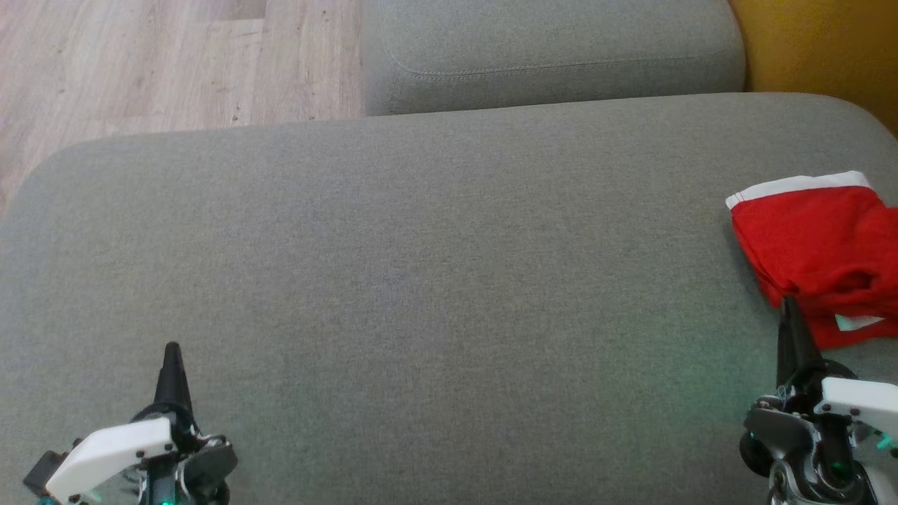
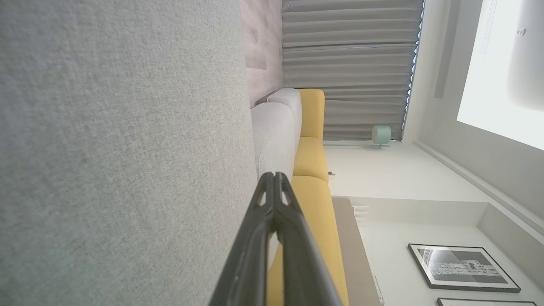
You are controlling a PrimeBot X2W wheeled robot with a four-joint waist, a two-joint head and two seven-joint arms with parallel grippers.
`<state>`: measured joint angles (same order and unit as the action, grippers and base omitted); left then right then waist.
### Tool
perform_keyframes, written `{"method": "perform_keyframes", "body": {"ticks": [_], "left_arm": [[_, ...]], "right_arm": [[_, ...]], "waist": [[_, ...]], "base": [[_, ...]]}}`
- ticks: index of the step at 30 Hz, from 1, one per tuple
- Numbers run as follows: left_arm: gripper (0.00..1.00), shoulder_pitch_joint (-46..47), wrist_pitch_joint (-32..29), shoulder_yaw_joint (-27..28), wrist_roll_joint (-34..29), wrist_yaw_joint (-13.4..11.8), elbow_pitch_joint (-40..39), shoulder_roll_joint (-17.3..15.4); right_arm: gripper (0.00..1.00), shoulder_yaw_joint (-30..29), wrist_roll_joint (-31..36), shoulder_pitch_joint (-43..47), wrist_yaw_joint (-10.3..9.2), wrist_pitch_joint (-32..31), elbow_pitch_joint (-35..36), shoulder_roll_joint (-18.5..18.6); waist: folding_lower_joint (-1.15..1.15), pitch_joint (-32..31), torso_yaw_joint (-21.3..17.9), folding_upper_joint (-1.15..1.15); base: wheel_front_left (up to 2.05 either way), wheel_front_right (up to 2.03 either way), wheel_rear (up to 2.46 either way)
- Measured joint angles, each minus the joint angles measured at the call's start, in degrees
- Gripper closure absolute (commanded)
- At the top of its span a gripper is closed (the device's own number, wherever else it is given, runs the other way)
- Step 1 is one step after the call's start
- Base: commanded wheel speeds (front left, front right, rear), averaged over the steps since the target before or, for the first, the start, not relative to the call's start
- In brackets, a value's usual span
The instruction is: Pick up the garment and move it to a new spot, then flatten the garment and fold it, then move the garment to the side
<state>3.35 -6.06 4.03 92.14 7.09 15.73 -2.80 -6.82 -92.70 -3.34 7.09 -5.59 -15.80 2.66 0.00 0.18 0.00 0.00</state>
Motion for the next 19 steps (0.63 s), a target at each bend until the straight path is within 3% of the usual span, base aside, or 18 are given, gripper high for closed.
{"method": "perform_keyframes", "body": {"ticks": [19], "left_arm": [[1.00, 0.00, 0.00, 0.03, 0.00, 0.00, 0.00, 0.02]], "right_arm": [[1.00, -0.33, 0.00, 0.00, 0.00, -0.07, 0.00, -0.01]], "waist": [[0.00, 0.00, 0.00, 0.00]], "base": [[0.00, 0.00, 0.00]]}}
